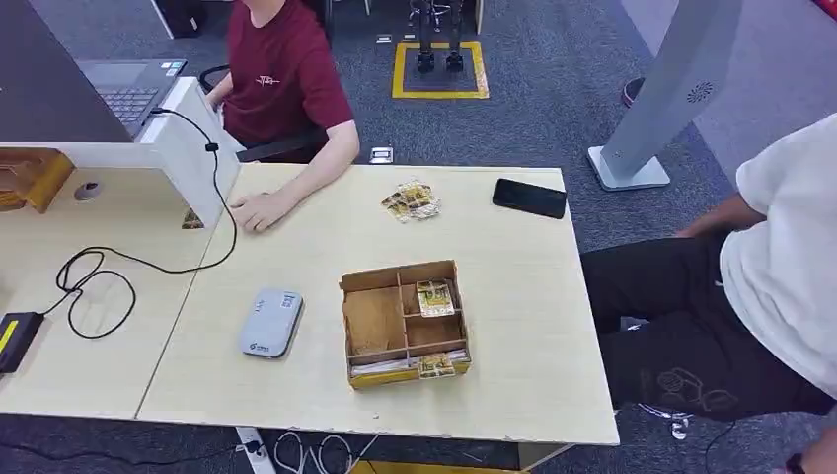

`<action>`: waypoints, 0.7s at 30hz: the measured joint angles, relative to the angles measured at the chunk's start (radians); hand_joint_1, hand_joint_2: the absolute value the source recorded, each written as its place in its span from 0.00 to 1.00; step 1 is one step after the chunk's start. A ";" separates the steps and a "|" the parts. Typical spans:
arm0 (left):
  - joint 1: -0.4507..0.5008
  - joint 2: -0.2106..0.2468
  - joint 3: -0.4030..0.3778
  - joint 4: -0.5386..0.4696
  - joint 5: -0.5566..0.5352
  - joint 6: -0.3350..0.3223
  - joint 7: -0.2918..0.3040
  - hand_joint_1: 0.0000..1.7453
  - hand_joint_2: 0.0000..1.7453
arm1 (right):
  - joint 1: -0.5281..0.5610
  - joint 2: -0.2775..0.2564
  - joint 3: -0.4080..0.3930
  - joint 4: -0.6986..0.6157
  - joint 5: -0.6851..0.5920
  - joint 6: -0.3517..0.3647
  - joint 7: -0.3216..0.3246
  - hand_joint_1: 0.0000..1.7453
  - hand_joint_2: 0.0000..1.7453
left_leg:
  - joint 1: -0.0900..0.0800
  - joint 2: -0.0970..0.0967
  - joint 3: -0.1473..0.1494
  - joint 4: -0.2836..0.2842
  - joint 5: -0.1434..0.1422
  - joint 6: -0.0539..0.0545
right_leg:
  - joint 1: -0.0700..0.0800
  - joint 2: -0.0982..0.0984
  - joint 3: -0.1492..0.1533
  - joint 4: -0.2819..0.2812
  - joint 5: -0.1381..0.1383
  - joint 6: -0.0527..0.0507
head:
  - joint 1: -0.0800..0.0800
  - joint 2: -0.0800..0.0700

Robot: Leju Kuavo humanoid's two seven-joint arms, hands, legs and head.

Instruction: Pass the card to the sensor for recognition and then transmit it.

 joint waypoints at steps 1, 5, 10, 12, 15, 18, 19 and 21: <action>0.000 -0.009 -0.004 0.009 0.013 -0.005 0.001 0.00 1.00 | 0.001 0.000 0.006 0.000 -0.016 0.002 0.001 0.00 1.00 | 0.000 0.000 0.000 0.000 0.000 0.000 | 0.000 0.000 0.000 0.000 0.000 0.000 | -0.001 0.000; 0.005 -0.033 -0.047 0.042 0.087 -0.042 0.009 0.00 1.00 | 0.006 -0.005 0.056 -0.008 -0.102 0.014 0.010 0.00 1.00 | 0.000 0.000 0.000 0.000 0.000 0.000 | 0.000 0.000 0.000 0.000 0.000 0.000 | -0.003 0.000; 0.016 -0.049 -0.120 0.057 0.177 -0.088 0.016 0.00 0.00 | 0.014 -0.016 0.127 -0.020 -0.207 0.027 0.021 0.00 1.00 | 0.001 0.000 0.000 0.000 0.000 0.000 | 0.001 0.000 0.000 0.000 0.000 0.000 | -0.003 0.000; 0.021 -0.053 -0.155 0.061 0.218 -0.110 0.018 0.00 0.00 | 0.019 -0.019 0.162 -0.026 -0.253 0.032 0.024 0.00 1.00 | 0.001 0.000 0.000 0.000 0.000 0.000 | 0.001 0.000 0.000 0.000 0.000 0.000 | -0.002 0.000; 0.031 -0.058 -0.208 0.061 0.270 -0.136 0.020 0.00 0.00 | 0.025 -0.025 0.208 -0.033 -0.312 0.039 0.032 0.00 1.00 | 0.001 0.000 0.000 0.000 0.000 0.000 | 0.001 0.000 0.000 0.000 0.000 0.000 | -0.003 0.000; 0.040 -0.061 -0.268 0.062 0.326 -0.165 0.025 0.00 0.00 | 0.031 -0.033 0.258 -0.041 -0.376 0.048 0.037 0.00 0.00 | 0.001 0.000 0.000 0.000 0.000 0.000 | 0.001 0.000 0.000 0.000 0.000 0.000 | -0.002 0.000; 0.042 -0.061 -0.281 0.062 0.335 -0.170 0.027 0.00 0.00 | 0.032 -0.033 0.267 -0.042 -0.386 0.049 0.039 0.00 0.00 | 0.001 0.000 0.000 0.000 0.000 0.000 | 0.001 0.000 0.000 0.000 0.000 0.000 | -0.003 0.000; 0.048 -0.063 -0.316 0.063 0.369 -0.187 0.029 0.00 0.00 | 0.038 -0.038 0.302 -0.048 -0.426 0.053 0.042 0.00 0.00 | 0.001 0.000 0.000 0.000 0.000 0.000 | 0.001 0.000 0.000 0.000 0.000 0.000 | -0.003 0.000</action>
